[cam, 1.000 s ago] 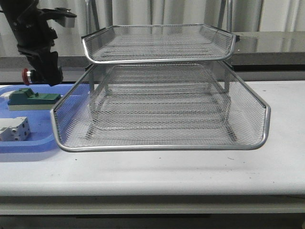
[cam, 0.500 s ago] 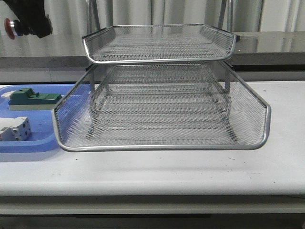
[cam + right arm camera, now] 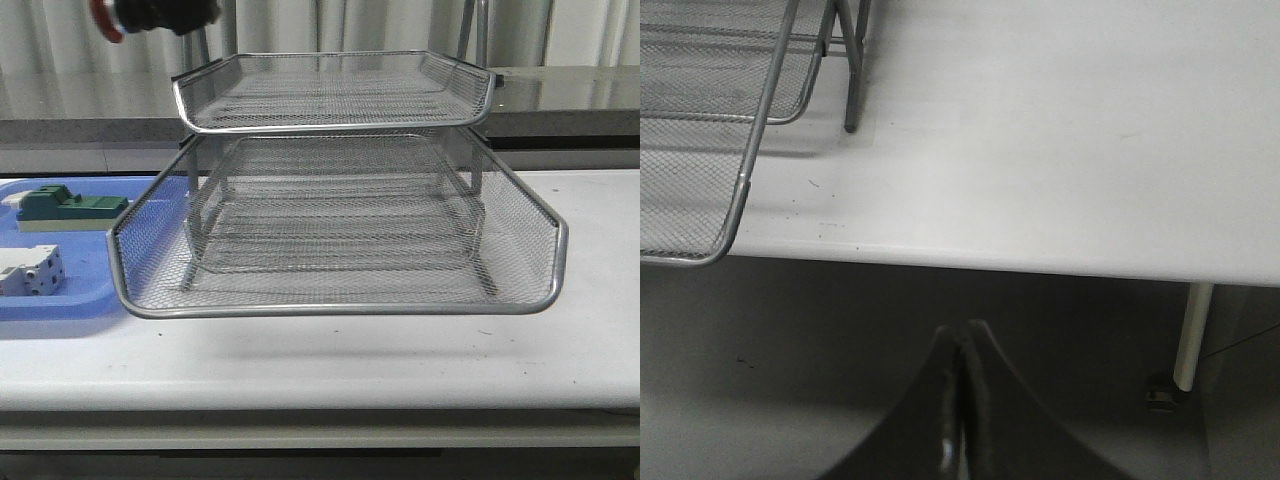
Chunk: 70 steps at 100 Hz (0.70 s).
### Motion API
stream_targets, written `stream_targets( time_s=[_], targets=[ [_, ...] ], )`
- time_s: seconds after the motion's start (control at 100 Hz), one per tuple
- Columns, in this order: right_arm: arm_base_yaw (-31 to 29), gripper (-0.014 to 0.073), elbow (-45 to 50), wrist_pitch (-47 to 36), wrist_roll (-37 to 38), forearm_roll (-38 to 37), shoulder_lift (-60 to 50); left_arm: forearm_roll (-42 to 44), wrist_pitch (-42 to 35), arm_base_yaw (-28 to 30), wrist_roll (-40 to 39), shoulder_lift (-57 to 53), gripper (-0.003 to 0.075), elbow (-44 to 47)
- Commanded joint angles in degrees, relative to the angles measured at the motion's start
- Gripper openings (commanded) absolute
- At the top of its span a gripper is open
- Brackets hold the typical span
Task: Place button on rack with both arms
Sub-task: 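Lift the red button out of the blue bin with the left gripper, then carry the button over the pulled-out tray, lower it and open the left gripper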
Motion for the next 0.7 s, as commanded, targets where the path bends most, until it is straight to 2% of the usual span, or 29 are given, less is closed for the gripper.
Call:
stream_targets(
  time_s=[0.0, 0.25, 0.69],
  targets=[
    [-0.1, -0.0063, -1.8, -3.3, 0.1, -0.7, 0.3, -1.7, 1.3, -4.3, -0.7, -1.7, -0.0020, -1.3],
    [-0.1, -0.0063, -1.8, -3.3, 0.1, -0.7, 0.3, -1.7, 0.9, -11.4, -0.4, 4.0, -0.0020, -1.3],
    [-0.1, -0.0063, -1.8, -3.3, 0.1, -0.7, 0.3, -2.0, -2.3, -12.8, -0.4, 12.2, -0.0003, -1.3]
  ],
)
